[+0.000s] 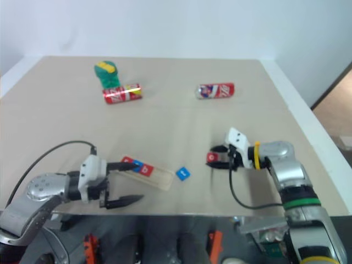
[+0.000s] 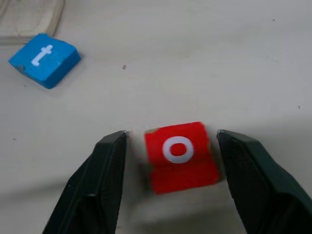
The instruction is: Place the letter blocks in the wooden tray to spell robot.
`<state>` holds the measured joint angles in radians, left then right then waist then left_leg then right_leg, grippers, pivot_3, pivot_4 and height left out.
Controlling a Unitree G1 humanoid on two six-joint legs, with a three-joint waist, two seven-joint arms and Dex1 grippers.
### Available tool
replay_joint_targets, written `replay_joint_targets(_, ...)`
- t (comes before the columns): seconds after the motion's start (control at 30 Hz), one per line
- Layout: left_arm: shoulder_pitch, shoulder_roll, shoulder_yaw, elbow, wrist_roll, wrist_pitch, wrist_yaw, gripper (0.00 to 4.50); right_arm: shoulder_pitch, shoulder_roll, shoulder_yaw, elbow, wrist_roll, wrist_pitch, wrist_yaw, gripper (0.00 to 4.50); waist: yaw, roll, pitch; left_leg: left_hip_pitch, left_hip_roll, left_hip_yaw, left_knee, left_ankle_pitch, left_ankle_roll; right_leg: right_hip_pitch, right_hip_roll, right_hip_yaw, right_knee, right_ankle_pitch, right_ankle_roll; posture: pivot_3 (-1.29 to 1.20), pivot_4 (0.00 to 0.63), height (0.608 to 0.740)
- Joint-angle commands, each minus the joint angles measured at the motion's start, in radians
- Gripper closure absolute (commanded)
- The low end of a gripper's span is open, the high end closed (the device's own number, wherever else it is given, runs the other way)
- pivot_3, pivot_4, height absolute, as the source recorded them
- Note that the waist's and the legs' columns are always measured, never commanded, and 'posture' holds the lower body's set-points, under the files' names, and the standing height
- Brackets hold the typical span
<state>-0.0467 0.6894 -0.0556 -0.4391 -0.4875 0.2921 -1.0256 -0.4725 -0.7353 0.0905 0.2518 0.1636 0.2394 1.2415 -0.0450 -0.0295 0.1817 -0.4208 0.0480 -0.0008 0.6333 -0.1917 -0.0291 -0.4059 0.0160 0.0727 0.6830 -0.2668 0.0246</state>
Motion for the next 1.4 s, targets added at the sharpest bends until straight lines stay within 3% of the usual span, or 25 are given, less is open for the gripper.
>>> replay_joint_targets(0.03,0.003,0.000,0.024,-0.003,0.004,-0.018,0.010,0.00,0.118,-0.004,-0.004,-0.209,0.019,0.147,-0.077,2.13,0.000,0.000,0.000,0.000,0.000,0.000,0.000,0.000,0.000,0.000,0.000,0.000,0.000,0.000,0.000,0.00,0.150,0.740)
replay_joint_targets(0.07,0.003,-0.001,0.024,-0.003,0.005,-0.018,0.010,0.00,0.143,-0.002,-0.011,-0.250,0.021,0.169,-0.101,2.23,0.000,0.000,0.000,0.000,0.000,0.000,0.000,0.000,0.000,0.000,0.000,0.000,0.000,0.000,0.000,0.00,0.150,0.740)
replay_joint_targets(0.1,0.001,-0.002,0.024,-0.001,0.006,-0.017,0.011,0.00,0.165,0.004,-0.018,-0.285,0.024,0.192,-0.125,2.80,0.000,0.000,0.000,0.000,0.000,0.000,0.000,0.000,0.000,0.000,0.000,0.000,0.000,0.000,0.000,0.00,0.150,0.740)
replay_joint_targets(0.17,-0.003,-0.004,0.021,0.004,0.008,-0.017,0.011,0.00,0.196,0.012,-0.025,-0.341,0.025,0.227,-0.169,3.28,-0.001,-0.001,-0.001,0.001,0.000,0.001,0.000,0.000,0.000,0.000,0.000,0.000,0.000,0.000,0.000,0.00,0.150,0.740)
replay_joint_targets(0.53,-0.015,-0.020,0.022,0.023,0.016,-0.019,0.034,0.00,0.252,0.105,-0.013,-0.603,0.041,0.494,-0.431,3.28,-0.006,-0.004,-0.003,0.003,0.003,0.002,0.001,0.000,-0.001,0.000,0.003,0.001,0.000,0.003,-0.003,0.00,0.150,0.740)
replay_joint_targets(0.77,0.029,-0.055,0.084,0.084,0.075,-0.133,0.092,0.00,0.081,0.159,-0.010,-0.686,0.127,0.604,-0.451,3.28,-0.008,-0.001,-0.001,0.005,0.009,0.003,0.001,0.002,-0.001,-0.001,0.011,0.005,0.000,0.006,-0.009,0.00,0.150,0.740)
replay_joint_targets(0.9,0.105,-0.051,0.141,0.124,0.085,-0.210,0.085,0.00,-0.020,0.197,0.075,-0.775,0.205,0.680,-0.430,3.28,-0.007,-0.001,-0.001,0.004,0.010,0.004,0.000,0.002,-0.001,-0.002,0.011,0.005,0.000,0.007,-0.007,0.00,0.150,0.740)
replay_joint_targets(1.1,0.147,-0.049,0.155,0.140,0.089,-0.254,0.072,0.00,-0.034,0.223,0.270,-0.773,0.169,0.626,-0.421,3.28,0.005,-0.002,-0.001,-0.002,0.011,0.001,-0.003,0.000,-0.002,-0.006,0.011,0.001,0.000,0.002,-0.009,0.00,0.150,0.740)
replay_joint_targets(1.4,0.161,-0.058,0.151,0.130,0.099,-0.267,0.099,0.00,-0.059,0.239,0.338,-0.631,0.095,0.525,-0.424,3.28,-0.001,-0.002,-0.001,-0.002,0.010,0.003,0.000,0.001,-0.002,-0.007,0.008,0.001,0.000,0.004,-0.009,0.00,0.150,0.740)
